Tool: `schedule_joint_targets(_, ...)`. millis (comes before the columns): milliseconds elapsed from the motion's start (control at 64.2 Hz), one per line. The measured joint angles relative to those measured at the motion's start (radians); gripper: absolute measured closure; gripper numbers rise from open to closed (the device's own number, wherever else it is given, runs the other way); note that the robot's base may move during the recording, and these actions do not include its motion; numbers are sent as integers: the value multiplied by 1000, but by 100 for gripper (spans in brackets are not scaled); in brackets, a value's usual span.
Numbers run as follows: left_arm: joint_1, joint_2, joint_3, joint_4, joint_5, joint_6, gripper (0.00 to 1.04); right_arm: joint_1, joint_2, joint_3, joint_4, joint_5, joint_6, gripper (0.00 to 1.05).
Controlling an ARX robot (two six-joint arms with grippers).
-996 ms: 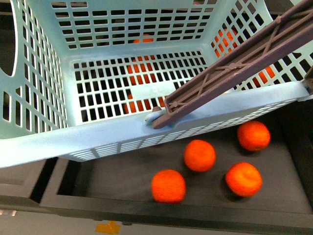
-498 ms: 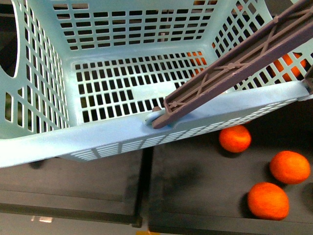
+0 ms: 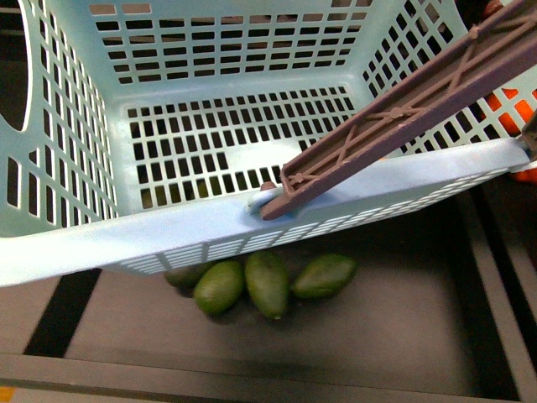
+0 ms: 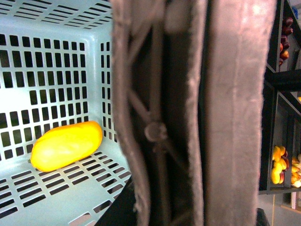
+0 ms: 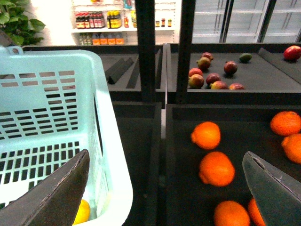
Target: Pick mango and avocado into basket
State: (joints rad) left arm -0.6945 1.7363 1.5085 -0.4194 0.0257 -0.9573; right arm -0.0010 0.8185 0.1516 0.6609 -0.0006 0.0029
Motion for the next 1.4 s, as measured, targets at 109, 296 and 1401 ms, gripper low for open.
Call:
schedule_joint_targets(109, 0, 0, 0, 0, -2, 1, 91, 0, 1, 0, 0, 0, 0, 9)
schedule_joint_targets(296, 0, 0, 0, 0, 0, -1, 91, 0, 0, 0, 0, 1, 0, 9)
schedule_joint_targets(1401, -2, 0, 0, -1, 0, -3, 91, -343, 304, 390, -853, 32, 464, 9)
